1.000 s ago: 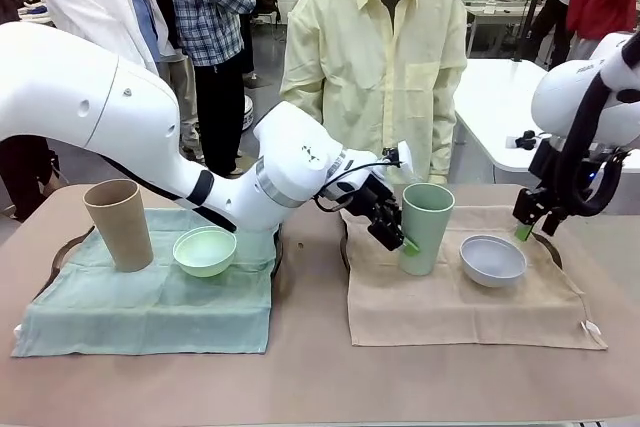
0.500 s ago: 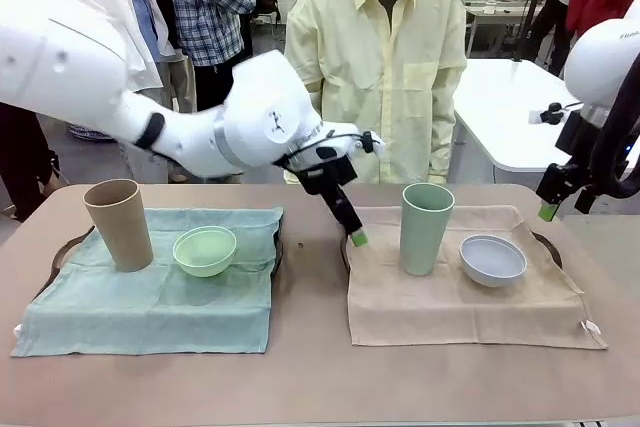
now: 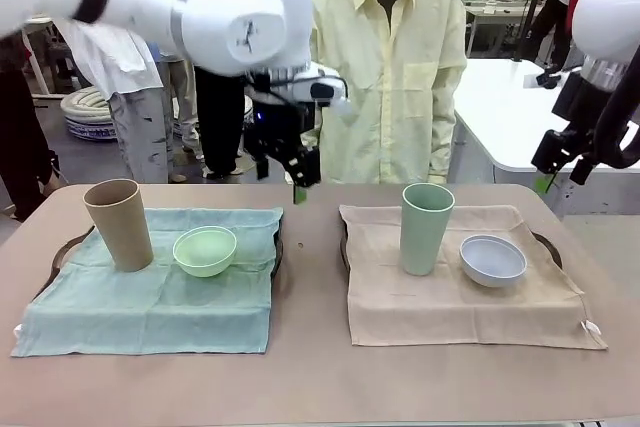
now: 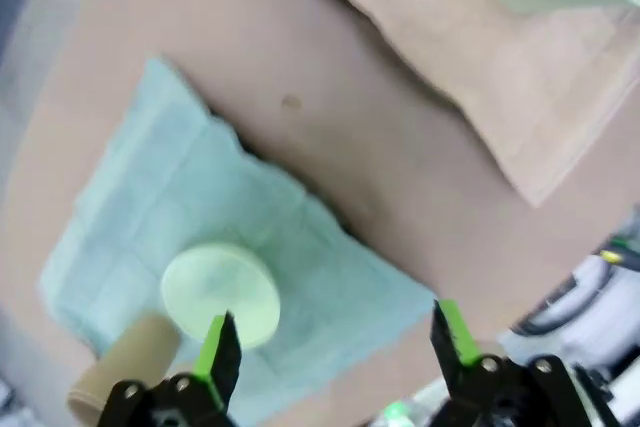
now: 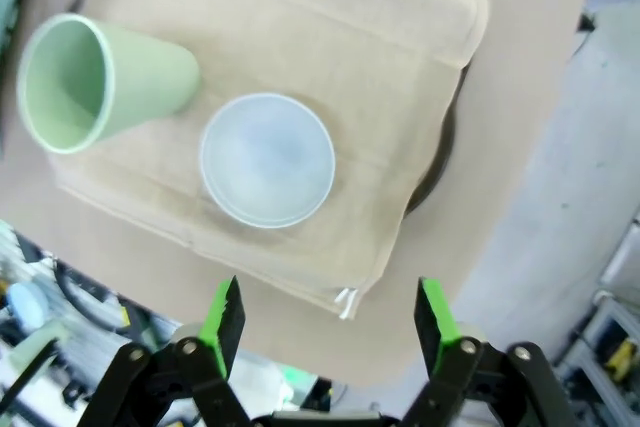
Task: Set up a tray with a mat and arrange the tableware.
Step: Place the Picnic Bowl and Reusable plastic cup back onto the Handle tray in front of the human's position.
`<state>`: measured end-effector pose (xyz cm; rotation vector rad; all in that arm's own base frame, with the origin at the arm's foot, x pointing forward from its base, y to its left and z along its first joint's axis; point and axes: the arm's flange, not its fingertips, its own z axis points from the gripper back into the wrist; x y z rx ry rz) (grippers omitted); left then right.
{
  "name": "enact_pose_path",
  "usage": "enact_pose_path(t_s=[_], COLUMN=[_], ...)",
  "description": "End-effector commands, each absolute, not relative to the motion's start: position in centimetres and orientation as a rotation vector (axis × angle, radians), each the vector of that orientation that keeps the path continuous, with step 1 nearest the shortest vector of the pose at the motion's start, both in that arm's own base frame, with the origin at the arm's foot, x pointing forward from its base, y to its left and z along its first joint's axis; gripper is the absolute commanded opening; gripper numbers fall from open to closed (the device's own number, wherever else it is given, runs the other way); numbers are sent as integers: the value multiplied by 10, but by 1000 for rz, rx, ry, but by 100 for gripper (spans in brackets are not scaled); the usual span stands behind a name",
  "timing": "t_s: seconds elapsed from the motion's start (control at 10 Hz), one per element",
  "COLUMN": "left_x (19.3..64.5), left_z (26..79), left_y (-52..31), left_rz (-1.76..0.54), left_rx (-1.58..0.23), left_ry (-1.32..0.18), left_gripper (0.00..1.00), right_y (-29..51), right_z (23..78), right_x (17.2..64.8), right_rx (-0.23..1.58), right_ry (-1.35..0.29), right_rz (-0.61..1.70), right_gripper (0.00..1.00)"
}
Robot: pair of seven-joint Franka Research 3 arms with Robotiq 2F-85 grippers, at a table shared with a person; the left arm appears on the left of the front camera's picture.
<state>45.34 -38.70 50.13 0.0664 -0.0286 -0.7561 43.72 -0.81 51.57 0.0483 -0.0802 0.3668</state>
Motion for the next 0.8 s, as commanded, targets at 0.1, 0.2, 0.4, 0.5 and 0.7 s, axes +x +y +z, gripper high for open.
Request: enact_pose_path(t_s=[0.1,0.2,0.4,0.5,0.7], left_x=[445,441,441,441,441], left_z=[556,567,565,565,565], left_y=[-389,-385,-381,-381,-381], left_rz=[-648,-633,-657,-657,-657], left_rx=[112,90,96,96,96], left_ry=[-24,-25,-16,-16,-16], left_gripper=[100,100,100,100,100], right_y=[-2,-4,-5,-5,-5], right_z=[534,533,533,533,533], right_x=[434,434,431,431,431], right_rx=[50,49,57,57,57], right_ry=[-13,22,-23,-23,-23], right_rz=[229,174,239,239,239], right_gripper=[88,88,88,88,88])
